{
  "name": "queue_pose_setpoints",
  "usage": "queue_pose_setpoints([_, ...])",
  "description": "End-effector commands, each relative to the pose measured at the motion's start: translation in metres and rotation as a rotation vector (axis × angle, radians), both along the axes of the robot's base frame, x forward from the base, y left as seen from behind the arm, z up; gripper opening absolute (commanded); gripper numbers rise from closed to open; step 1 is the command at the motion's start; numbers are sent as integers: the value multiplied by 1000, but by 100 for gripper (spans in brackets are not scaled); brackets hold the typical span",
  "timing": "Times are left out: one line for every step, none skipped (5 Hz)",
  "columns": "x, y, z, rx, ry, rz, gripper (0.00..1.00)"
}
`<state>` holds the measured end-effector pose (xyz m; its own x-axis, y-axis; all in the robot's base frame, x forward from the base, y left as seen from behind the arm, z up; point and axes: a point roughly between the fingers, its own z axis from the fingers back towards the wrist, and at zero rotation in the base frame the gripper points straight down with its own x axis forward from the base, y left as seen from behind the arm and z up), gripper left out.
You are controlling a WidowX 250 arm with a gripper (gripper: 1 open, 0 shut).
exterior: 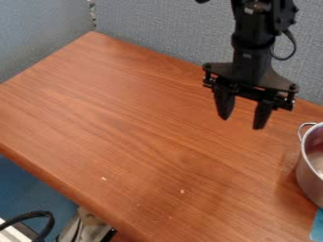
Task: Put the red object in the metal pot
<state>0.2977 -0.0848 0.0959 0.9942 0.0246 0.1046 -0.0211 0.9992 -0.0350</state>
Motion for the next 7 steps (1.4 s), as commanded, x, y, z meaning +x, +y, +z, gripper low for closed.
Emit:
queue_pose_setpoints([19, -4, 14, 10, -44, -25, 100])
queue_pose_setpoints([30, -9, 7, 32, -22, -64, 100])
queue_pose_setpoints([37, -20, 11, 31, -18, -17, 100])
queue_pose_setpoints([46, -33, 14, 28, -19, 29, 100])
queue_pose_setpoints([45, -27, 12, 41, -14, 26, 100])
queue_pose_setpoints([42, -21, 9, 57, -5, 21, 100])
queue_pose_setpoints([47, -25, -1, 36, -13, -49, 100])
